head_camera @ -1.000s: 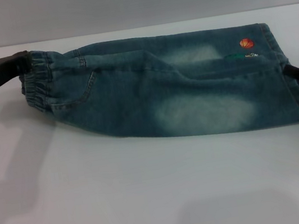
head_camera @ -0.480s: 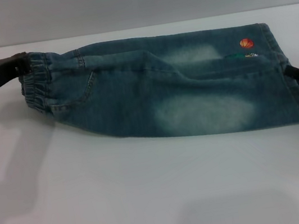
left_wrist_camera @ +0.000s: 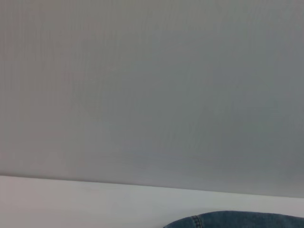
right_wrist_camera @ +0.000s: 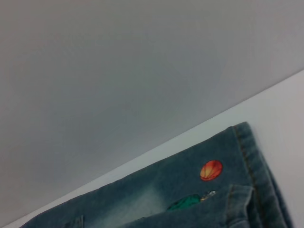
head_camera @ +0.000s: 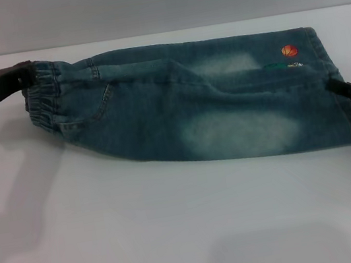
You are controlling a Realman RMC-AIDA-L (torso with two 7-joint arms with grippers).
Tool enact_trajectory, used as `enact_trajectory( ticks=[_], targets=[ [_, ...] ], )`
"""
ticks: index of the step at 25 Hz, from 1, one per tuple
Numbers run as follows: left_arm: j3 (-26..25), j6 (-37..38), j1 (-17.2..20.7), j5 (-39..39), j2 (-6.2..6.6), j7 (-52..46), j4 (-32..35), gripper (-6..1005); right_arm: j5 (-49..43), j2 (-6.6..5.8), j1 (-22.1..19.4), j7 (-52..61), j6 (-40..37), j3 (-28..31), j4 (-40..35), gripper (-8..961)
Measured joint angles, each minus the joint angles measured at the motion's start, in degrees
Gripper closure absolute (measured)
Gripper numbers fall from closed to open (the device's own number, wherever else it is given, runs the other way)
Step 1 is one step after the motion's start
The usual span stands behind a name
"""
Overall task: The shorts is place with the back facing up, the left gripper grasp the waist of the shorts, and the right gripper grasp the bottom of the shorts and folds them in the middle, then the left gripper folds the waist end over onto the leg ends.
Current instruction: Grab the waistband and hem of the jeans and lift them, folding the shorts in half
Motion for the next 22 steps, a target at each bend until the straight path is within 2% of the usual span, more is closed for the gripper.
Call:
enact_trajectory(
  ticks=[22],
  targets=[
    [0.1,0.0,-0.6,0.0,0.0,0.0,0.3,959,0.0,-0.26,1.3,0.7,0.2,-0.8,-1.3,434]
  ],
)
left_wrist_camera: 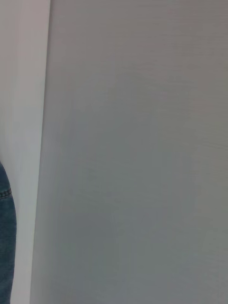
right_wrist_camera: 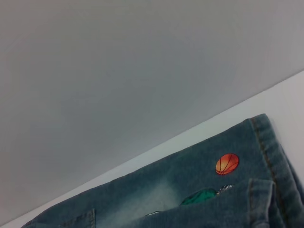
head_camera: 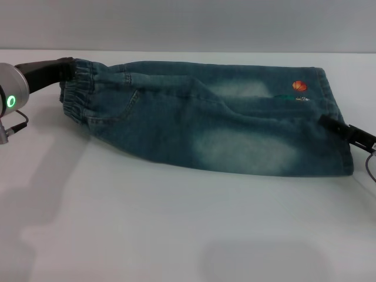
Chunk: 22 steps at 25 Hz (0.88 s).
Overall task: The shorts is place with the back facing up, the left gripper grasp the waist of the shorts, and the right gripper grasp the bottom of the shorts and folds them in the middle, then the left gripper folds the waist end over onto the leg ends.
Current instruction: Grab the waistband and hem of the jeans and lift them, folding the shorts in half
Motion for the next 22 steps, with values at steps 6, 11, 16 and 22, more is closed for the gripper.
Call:
enact_trajectory(
  ticks=[6,11,16,22],
  targets=[
    [0.0,0.0,0.0,0.0,0.0,0.0,0.0,959,0.0,-0.01,-0.2,0.1,-0.1,0.0,0.1,434],
    [0.0,0.0,0.0,0.0,0.0,0.0,0.0,959,0.0,-0.01,-0.2,0.2,-0.2,0.0,-0.1,435],
    [0.0,0.0,0.0,0.0,0.0,0.0,0.1,958,-0.1,-0.02,-0.4,0.7,-0.4,0.0,-0.1,435],
    [0.0,0.0,0.0,0.0,0.0,0.0,-0.2,958,-1.4,-0.09,-0.5,2.5,-0.4,-0.2,0.2,513]
  ],
)
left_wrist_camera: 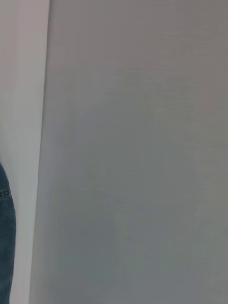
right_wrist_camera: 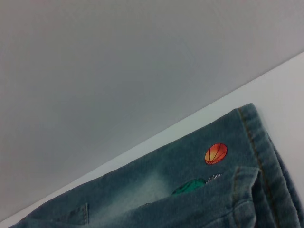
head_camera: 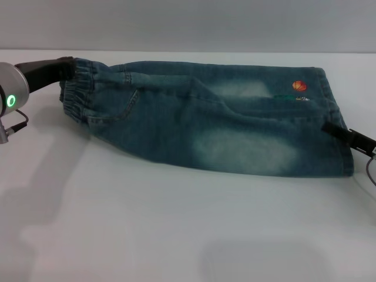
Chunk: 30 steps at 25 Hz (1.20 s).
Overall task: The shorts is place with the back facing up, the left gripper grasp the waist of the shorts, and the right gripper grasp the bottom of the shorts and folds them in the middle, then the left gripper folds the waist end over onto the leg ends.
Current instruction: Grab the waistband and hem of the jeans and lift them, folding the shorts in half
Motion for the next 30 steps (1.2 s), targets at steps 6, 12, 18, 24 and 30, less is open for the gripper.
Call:
enact_trajectory(
  ticks=[6,12,18,24,30],
  targets=[
    [0.0,0.1,0.1,0.0,0.0,0.0,-0.2,957,-0.1,-0.01,-0.6,0.3,-0.1,0.2,0.6,734],
    [-0.1,0.3,0.2,0.0,0.0,0.0,-0.2,957,-0.1,-0.01,-0.9,0.3,0.3,0.3,1.1,926],
    [-0.4,0.3,0.0,0.0,0.0,0.0,0.0,957,0.6,0.01,-1.9,0.3,4.0,0.7,4.1,944],
    [-0.5,0.9,0.2,0.0,0.0,0.0,0.2,956,2.5,0.14,-4.0,0.9,6.7,0.9,9.1,931],
    [-0.5,1.8,0.2,0.0,-0.01,-0.3,0.9,956,5.3,0.09,-6.0,0.9,6.9,1.1,13.4,917]
  ],
)
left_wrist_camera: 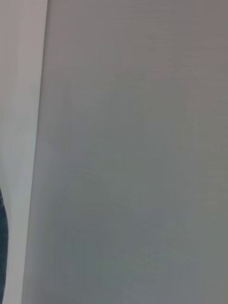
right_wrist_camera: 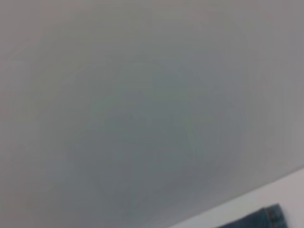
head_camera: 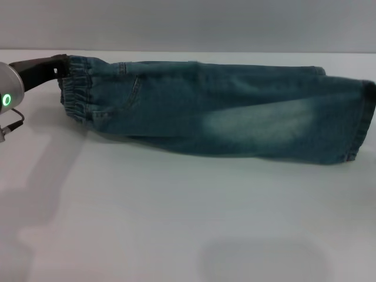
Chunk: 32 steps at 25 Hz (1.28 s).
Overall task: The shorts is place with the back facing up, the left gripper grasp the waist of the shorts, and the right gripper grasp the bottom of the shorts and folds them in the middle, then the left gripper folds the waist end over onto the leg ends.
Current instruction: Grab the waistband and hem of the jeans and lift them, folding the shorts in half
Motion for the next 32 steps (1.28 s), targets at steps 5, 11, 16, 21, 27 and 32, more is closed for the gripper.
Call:
enact_trajectory(
  ticks=[5,11,16,21,27,32],
  targets=[
    [0.0,0.7,-0.2,0.0,0.0,-0.2,0.5,955,0.5,-0.1,-0.6,0.0,0.1,0.9,2.1,906],
    [0.3,1.8,-0.6,0.0,-0.07,-0.2,0.7,955,0.4,-0.28,0.1,-0.1,0.1,1.9,2.2,893],
    [0.3,1.8,-0.6,0.0,-0.07,-0.2,0.7,955,0.1,-0.38,-0.1,0.2,-0.9,1.9,1.7,882],
    [0.4,1.8,-1.1,-0.2,-0.09,-0.3,0.8,954,0.4,-0.13,-0.2,-0.6,-4.0,2.7,-2.8,871],
    [0.6,1.8,-1.9,-0.2,-0.09,-0.3,1.7,954,0.2,-0.13,1.4,-1.6,-5.5,2.8,-7.4,857],
    [0.6,1.5,-2.0,-0.2,-0.08,-0.3,1.9,953,0.2,0.07,2.0,-1.2,-4.8,2.0,-8.9,644]
  ],
)
